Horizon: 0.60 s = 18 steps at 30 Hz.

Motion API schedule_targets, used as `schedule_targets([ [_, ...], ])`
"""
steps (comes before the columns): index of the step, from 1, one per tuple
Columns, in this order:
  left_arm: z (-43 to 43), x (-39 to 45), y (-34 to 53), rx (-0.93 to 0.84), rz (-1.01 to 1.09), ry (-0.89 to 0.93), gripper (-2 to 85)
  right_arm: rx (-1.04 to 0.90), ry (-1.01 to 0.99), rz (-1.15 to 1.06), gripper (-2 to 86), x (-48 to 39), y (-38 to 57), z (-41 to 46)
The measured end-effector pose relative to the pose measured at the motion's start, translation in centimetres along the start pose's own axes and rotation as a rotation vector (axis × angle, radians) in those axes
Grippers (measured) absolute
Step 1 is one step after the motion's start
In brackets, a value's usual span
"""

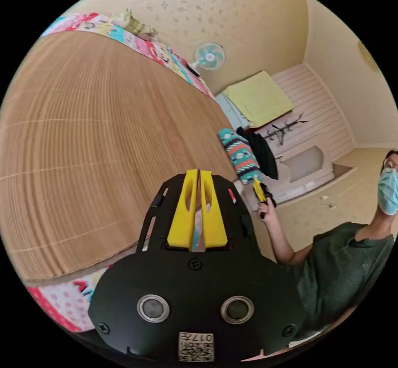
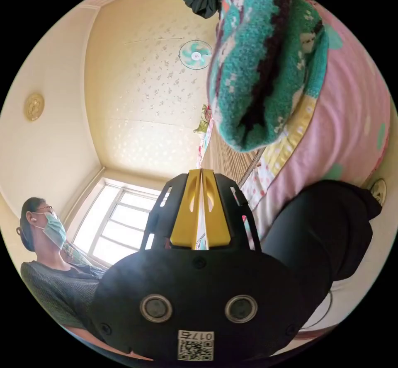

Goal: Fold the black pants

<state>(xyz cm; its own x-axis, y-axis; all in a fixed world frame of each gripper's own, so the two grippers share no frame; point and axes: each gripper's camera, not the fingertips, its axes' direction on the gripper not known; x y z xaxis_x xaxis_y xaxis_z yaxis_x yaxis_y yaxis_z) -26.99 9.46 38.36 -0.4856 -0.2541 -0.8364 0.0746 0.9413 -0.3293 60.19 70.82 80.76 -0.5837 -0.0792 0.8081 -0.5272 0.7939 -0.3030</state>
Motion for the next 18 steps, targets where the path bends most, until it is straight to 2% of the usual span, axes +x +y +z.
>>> schedule_targets([
  [2,-12.2,-1.5,1.5,0.133,-0.088,-0.420,6.0,-0.041,-0.023,-0.009,0.5,-0.8,-0.1,2.4],
  [3,-15.3,-1.5,1.9,0.179,-0.106,-0.504,7.4,-0.073,-0.039,-0.015,0.5,-1.3,-0.2,4.0],
  [5,-26.8,-1.1,3.3,0.351,-0.216,-0.821,12.5,-0.116,-0.050,-0.032,0.5,-2.3,-0.1,6.0],
  [8,-37.2,-0.8,4.8,0.466,-0.363,-1.083,16.0,-0.165,-0.047,-0.049,0.4,-3.6,0.5,8.2],
  [10,-40.9,-2.0,5.9,0.498,-0.415,-1.110,15.1,-0.179,-0.055,-0.035,0.5,-3.8,1.1,8.9],
  [11,-42.5,-4.0,6.7,0.473,-0.504,-1.097,13.4,-0.183,-0.055,-0.029,0.5,-3.7,1.3,9.0],
  [13,-43.8,-6.2,8.2,0.483,-0.588,-1.052,4.5,-0.196,-0.050,0.013,0.4,-3.1,1.7,9.1],
  [14,-44.7,-6.3,9.5,0.560,-0.634,-1.012,1.9,-0.195,-0.054,0.024,0.4,-2.9,1.7,8.9],
  [15,-45.1,-6.6,10.1,0.601,-0.656,-0.939,0.7,-0.190,-0.065,0.038,0.4,-2.7,1.8,8.6],
  [17,-45.8,-8.2,11.9,0.723,-0.706,-0.538,-0.5,-0.176,-0.064,0.039,0.4,-2.6,1.9,7.9],
  [18,-45.5,-8.3,11.9,0.731,-0.671,-0.455,-0.6,-0.171,-0.048,0.038,0.4,-2.6,1.9,7.4],
])
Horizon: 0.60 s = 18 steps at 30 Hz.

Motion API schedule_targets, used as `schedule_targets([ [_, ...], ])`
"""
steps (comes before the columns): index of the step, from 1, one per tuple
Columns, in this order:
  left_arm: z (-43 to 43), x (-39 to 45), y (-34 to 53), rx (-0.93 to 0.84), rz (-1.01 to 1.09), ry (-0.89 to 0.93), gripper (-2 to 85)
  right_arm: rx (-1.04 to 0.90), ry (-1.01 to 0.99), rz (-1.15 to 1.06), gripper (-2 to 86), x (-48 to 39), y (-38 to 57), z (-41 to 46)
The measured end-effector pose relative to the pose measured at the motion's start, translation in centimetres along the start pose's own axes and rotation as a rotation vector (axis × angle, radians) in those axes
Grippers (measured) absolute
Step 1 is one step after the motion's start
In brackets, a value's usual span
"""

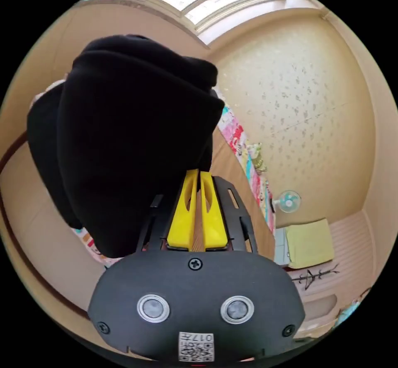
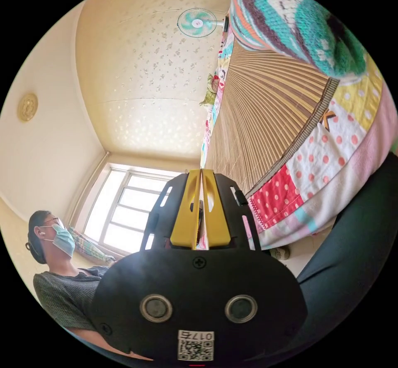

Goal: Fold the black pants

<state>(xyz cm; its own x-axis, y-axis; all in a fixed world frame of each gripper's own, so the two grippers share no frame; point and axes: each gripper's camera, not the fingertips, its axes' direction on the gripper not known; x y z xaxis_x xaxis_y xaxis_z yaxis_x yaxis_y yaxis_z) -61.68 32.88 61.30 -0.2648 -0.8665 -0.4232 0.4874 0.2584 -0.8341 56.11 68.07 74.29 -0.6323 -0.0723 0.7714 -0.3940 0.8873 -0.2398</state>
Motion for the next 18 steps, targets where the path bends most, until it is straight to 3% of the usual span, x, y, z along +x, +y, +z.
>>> schedule_targets([
  [2,2.7,3.6,1.8,-0.145,0.176,0.186,-0.9,0.003,0.019,0.000,0.4,0.0,0.0,-0.5],
  [5,5.9,10.5,7.3,-0.309,0.445,0.118,-1.0,-0.003,0.011,0.005,0.3,0.0,-0.4,-0.8],
  [7,8.0,13.5,11.8,-0.436,0.561,0.208,-0.9,-0.007,0.004,-0.012,0.3,-0.4,-0.6,-0.8],
  [10,10.5,17.0,20.4,-0.670,0.655,0.461,-0.7,-0.019,0.010,-0.036,0.3,-0.9,-0.7,-0.5],
  [12,10.2,18.7,25.0,-0.714,0.698,0.532,-0.3,-0.033,0.008,-0.035,0.3,-0.8,-0.6,-0.5],
  [15,5.7,20.2,28.3,-0.548,0.792,0.419,3.6,-0.044,-0.004,-0.027,0.2,-0.2,-0.3,-0.9],
  [17,-1.0,18.1,26.5,-0.143,0.651,0.214,5.8,-0.056,0.007,-0.022,0.2,0.1,-0.3,-1.3],
  [18,-2.7,17.1,25.8,-0.047,0.592,0.192,5.8,-0.069,0.018,-0.021,0.3,0.4,-0.2,-1.5],
])
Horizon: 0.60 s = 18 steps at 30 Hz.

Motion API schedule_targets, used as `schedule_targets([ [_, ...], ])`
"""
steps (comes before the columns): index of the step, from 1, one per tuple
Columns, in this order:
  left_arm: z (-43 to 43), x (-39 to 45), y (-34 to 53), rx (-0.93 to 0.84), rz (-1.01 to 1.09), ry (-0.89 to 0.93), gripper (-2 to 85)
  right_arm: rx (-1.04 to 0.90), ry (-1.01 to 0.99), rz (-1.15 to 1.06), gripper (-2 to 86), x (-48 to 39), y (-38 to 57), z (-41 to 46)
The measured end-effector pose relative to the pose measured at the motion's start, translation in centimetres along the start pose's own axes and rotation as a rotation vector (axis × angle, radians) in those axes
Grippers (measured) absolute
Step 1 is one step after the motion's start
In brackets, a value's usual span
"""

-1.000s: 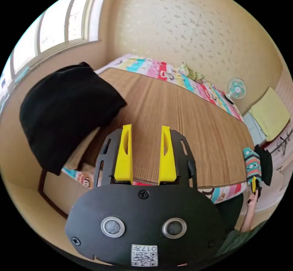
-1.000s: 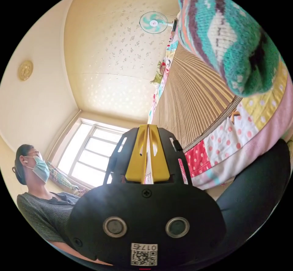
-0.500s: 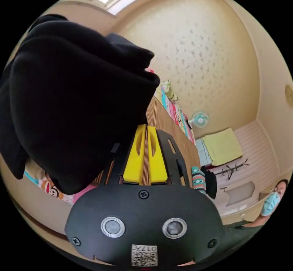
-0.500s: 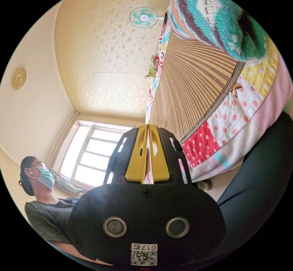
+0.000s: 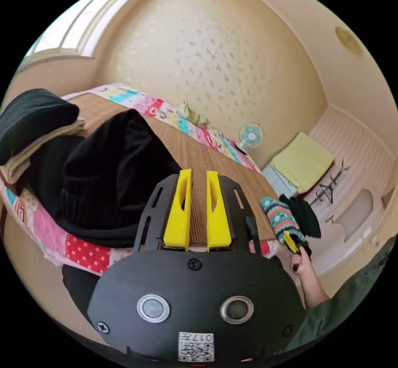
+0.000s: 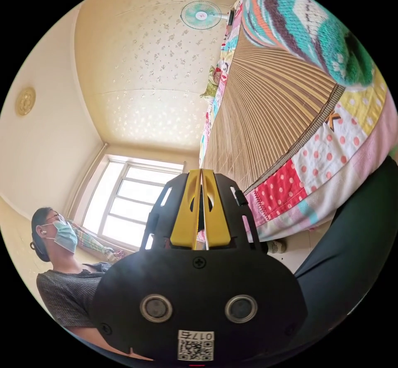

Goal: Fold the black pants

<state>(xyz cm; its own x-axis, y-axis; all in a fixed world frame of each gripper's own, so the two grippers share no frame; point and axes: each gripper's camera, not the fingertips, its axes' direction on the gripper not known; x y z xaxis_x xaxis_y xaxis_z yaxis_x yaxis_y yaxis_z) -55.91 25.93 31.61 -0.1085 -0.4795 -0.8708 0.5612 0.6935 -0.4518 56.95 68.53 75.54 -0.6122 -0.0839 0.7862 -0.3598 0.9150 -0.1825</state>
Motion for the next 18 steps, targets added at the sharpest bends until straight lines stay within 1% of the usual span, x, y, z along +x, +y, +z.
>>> schedule_targets([
  [1,-3.0,-2.1,-0.4,0.123,-0.079,-0.048,6.7,-0.013,0.012,0.003,0.3,0.3,0.1,-0.2],
  [2,-4.6,-4.5,-1.4,0.150,-0.153,-0.084,8.7,-0.019,0.017,0.004,0.3,0.5,0.1,-0.2],
  [3,-4.9,-5.8,-2.0,0.132,-0.193,-0.098,10.8,-0.030,0.025,0.006,0.4,0.9,0.2,-0.3],
  [4,-4.5,-8.3,-3.1,0.066,-0.261,-0.108,14.9,-0.043,0.029,0.011,0.6,1.3,0.3,-0.1],
  [5,-2.9,-10.7,-4.0,-0.052,-0.327,-0.091,14.4,-0.049,0.029,0.015,0.6,1.6,0.3,0.0],
  [6,-1.6,-11.7,-4.3,-0.131,-0.352,-0.069,14.2,-0.063,0.024,0.023,0.8,2.0,0.4,0.4],
  [7,1.5,-13.4,-4.4,-0.297,-0.388,-0.007,10.3,-0.082,0.013,0.027,1.1,2.4,0.5,1.0],
  [8,3.8,-14.1,-4.0,-0.384,-0.409,0.041,6.9,-0.096,0.005,0.029,1.3,2.6,0.5,1.4],
  [9,4.6,-14.2,-3.6,-0.404,-0.420,0.056,5.4,-0.127,-0.010,0.028,1.8,2.8,0.7,2.5],
  [10,6.1,-13.8,-2.8,-0.436,-0.430,0.118,3.8,-0.165,-0.019,0.018,2.6,2.9,0.9,3.7],
  [11,7.5,-11.7,-2.4,-0.478,-0.370,0.229,3.5,-0.187,-0.019,0.012,3.2,2.8,1.1,4.5],
  [12,7.9,-10.1,-2.3,-0.497,-0.324,0.252,3.3,-0.236,-0.012,0.001,4.7,2.7,1.6,6.2],
  [14,8.0,-2.5,-1.6,-0.559,-0.063,0.120,2.7,-0.336,0.005,-0.015,7.5,2.6,2.7,9.2],
  [15,7.8,-0.8,-1.3,-0.567,-0.008,0.099,2.6,-0.405,0.008,-0.016,9.4,2.7,3.5,11.4],
  [16,7.3,1.7,-0.6,-0.562,0.045,0.116,2.6,-0.467,0.001,-0.017,11.2,2.9,4.4,13.5],
  [18,6.5,3.7,0.3,-0.552,0.046,0.267,2.5,-0.554,-0.014,-0.023,13.0,3.3,5.6,16.5],
])
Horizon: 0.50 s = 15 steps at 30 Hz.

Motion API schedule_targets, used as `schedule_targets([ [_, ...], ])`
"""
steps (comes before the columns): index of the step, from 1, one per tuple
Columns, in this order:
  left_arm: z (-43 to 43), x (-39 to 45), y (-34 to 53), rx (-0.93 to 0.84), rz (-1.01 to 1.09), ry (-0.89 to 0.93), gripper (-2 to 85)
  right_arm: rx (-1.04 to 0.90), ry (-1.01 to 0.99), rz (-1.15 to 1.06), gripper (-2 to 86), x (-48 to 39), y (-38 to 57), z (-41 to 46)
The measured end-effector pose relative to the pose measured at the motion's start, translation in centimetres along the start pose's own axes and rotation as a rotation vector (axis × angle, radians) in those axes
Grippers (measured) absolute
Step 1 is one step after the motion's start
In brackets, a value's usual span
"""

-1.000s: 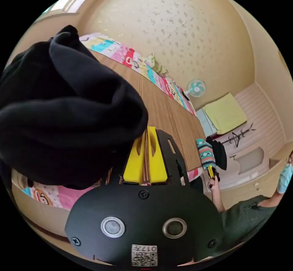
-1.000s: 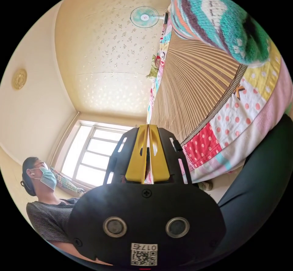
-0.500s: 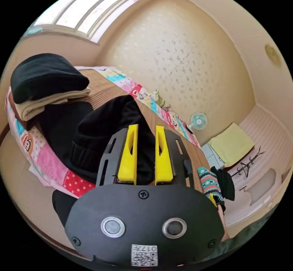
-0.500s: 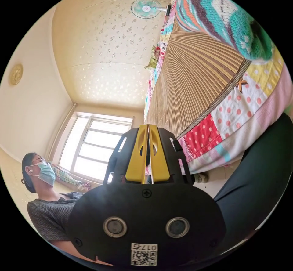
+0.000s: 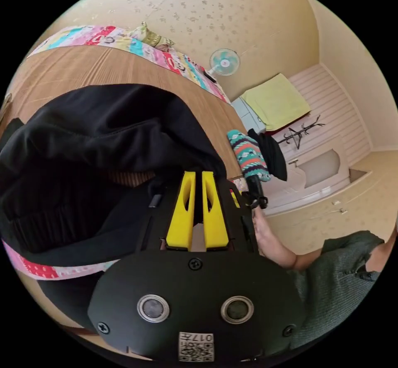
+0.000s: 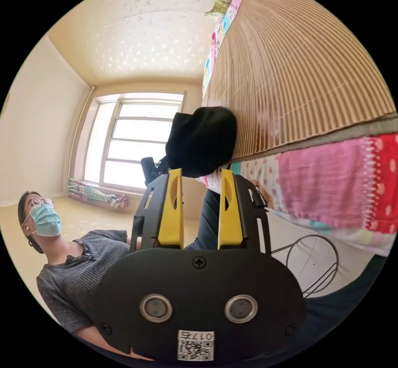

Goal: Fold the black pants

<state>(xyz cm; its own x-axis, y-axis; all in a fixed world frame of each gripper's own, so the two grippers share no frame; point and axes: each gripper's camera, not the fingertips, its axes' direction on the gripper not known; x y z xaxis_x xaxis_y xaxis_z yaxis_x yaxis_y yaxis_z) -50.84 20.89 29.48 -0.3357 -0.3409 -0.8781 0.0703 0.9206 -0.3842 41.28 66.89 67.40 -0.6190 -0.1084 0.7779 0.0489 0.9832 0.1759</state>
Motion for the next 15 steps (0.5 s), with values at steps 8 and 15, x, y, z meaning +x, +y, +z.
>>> schedule_targets([
  [8,-2.9,1.3,1.6,-0.015,0.062,0.213,4.2,-0.118,0.046,-0.125,3.2,-0.5,-0.6,4.8],
  [15,-13.2,-4.4,5.9,0.328,-0.305,-0.282,16.0,-0.002,0.048,-0.162,1.9,-0.8,1.4,0.9],
])
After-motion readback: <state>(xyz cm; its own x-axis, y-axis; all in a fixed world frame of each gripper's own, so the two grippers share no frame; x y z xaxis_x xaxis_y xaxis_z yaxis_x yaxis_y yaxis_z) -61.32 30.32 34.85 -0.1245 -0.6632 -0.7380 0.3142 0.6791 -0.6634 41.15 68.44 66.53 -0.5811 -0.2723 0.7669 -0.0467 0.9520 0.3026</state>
